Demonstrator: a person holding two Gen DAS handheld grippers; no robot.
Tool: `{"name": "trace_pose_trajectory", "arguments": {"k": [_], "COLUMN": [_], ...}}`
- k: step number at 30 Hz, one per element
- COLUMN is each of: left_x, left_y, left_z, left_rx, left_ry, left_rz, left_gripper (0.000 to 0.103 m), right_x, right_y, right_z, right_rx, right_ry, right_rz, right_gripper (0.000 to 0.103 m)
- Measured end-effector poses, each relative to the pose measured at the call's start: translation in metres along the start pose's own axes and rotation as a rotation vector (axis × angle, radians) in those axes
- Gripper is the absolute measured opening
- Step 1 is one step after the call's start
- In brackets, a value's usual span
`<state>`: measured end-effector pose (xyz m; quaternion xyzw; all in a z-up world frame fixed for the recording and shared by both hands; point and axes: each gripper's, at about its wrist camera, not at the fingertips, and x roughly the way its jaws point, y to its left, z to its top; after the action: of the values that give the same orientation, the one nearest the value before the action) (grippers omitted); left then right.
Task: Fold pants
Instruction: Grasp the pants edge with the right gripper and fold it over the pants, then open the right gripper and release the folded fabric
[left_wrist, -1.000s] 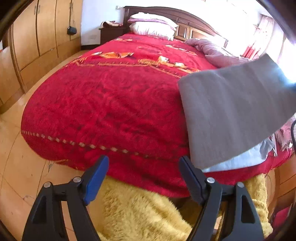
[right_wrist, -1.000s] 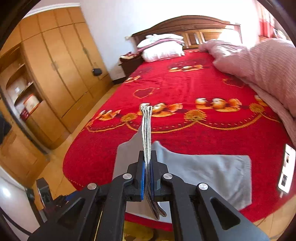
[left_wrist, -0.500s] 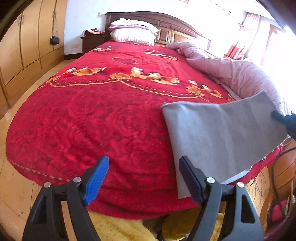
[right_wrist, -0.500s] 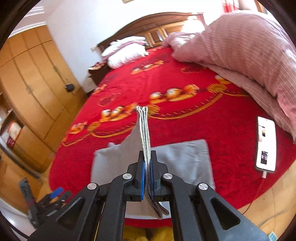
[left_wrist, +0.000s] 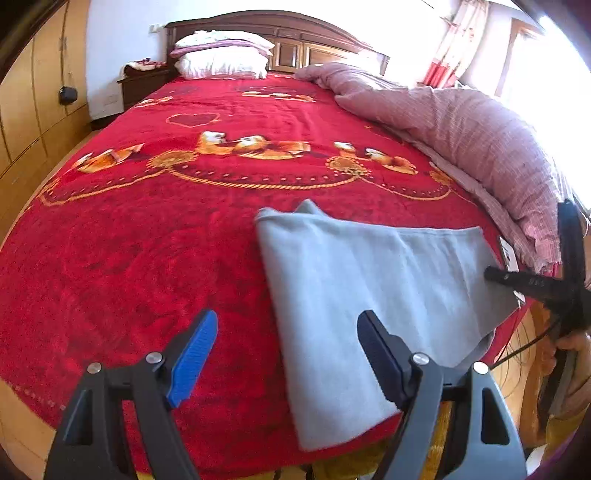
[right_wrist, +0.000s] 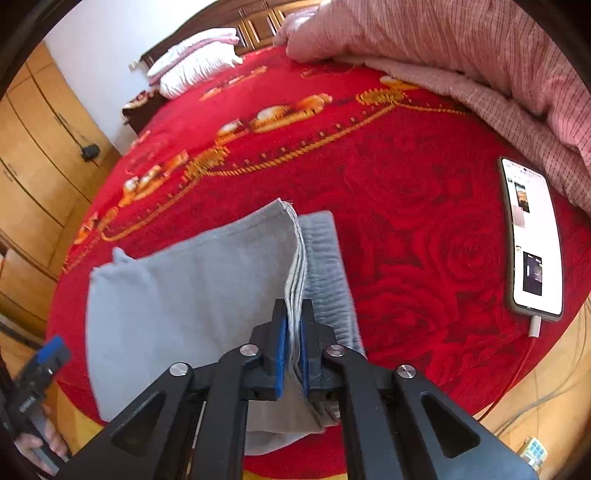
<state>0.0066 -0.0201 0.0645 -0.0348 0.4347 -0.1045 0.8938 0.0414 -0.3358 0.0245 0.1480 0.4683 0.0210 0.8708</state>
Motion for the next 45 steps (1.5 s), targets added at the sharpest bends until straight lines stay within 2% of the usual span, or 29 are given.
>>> {"name": "trace_pose_trajectory", "arguments": {"k": [3,6,9,11,14,17,23,27,29,32,37,41,45], "left_x": [0.011,0.021,0.032,0.042,0.063,0.084,0.105,0.107,0.107,0.104,0.076,0.05,0.036], "left_y": [-0.01,-0.018,-0.026,-0.031,-0.035,-0.035,-0.037,-0.032,-0.031,-0.036,-0.038,-0.039,-0.028], "left_z": [0.008,0.018,0.027,0.032,0.038,0.041,0.045,0.045,0.045,0.046,0.039,0.026,0.007], "left_rx": [0.019,0.035,0.041,0.043,0.055,0.062,0.11,0.089,0.094,0.128,0.097,0.119,0.049], "left_ry": [0.008,0.01,0.01,0.01,0.033,0.064,0.079,0.071,0.073,0.093,0.098,0.076,0.086], "left_rz": [-0.011,-0.022,-0.033,-0.045,-0.042,-0.022,-0.005,-0.029,-0.057,-0.048,-0.038,-0.02,-0.05], "left_gripper": [0.082,0.081,0.08,0.07,0.056,0.052,0.052,0.054,0.064,0.065,0.065,0.065,0.065], "right_x": [-0.011,-0.032,-0.038,-0.028,-0.004,0.027,0.043,0.042,0.041,0.031,-0.001,-0.025,-0.028], "right_y": [0.005,0.018,0.028,0.032,0.033,0.028,0.018,0.016,0.016,0.021,0.025,0.026,0.025], "right_z": [0.001,0.005,0.012,0.017,0.02,0.021,0.019,0.017,0.019,0.02,0.009,-0.008,-0.027], "right_rx": [-0.042,-0.113,-0.158,-0.175,-0.194,-0.195,-0.188,-0.195,-0.191,-0.185,-0.198,-0.23,-0.258], "right_ry": [-0.023,-0.094,-0.12,-0.099,-0.055,-0.006,-0.054,-0.067,-0.064,-0.056,-0.089,-0.1,-0.081], "right_rz": [-0.02,-0.052,-0.002,0.031,0.018,-0.007,0.039,0.061,0.062,0.04,0.045,0.028,-0.004], "right_gripper": [0.007,0.012,0.014,0.015,0.015,0.014,0.011,0.011,0.011,0.013,0.025,0.027,0.027]}}
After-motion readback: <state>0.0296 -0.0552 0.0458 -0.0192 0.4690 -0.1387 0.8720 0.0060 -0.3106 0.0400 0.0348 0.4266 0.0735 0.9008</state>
